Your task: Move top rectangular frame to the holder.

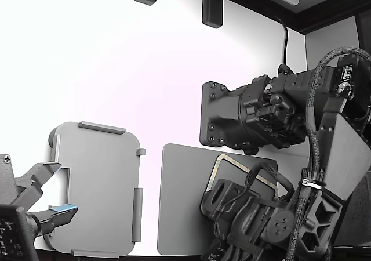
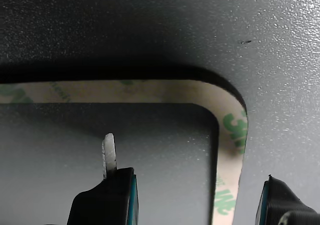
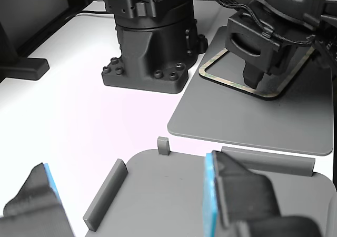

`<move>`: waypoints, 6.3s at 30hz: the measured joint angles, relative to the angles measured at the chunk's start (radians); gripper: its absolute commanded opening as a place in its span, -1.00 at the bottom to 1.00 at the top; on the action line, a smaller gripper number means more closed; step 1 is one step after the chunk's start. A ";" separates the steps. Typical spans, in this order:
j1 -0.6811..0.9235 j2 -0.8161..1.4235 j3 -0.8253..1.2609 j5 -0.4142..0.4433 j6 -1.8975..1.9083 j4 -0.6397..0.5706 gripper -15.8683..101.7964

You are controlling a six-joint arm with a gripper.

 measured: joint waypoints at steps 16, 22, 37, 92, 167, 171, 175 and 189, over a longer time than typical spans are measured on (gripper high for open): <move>-0.002 -0.072 -0.021 0.029 0.003 0.012 0.84; -0.002 -0.091 -0.018 0.037 -0.002 0.002 0.71; -0.002 -0.106 -0.020 0.051 -0.008 0.020 -0.03; -0.327 0.046 -0.537 0.238 0.250 0.048 -0.90; -0.900 -0.236 -0.738 0.110 0.239 0.048 -0.89; -0.900 -0.247 -0.732 0.115 0.239 0.048 -0.89; -0.900 -0.249 -0.724 0.124 0.239 0.048 -0.89; -0.902 -0.258 -0.719 0.126 0.232 0.048 -0.89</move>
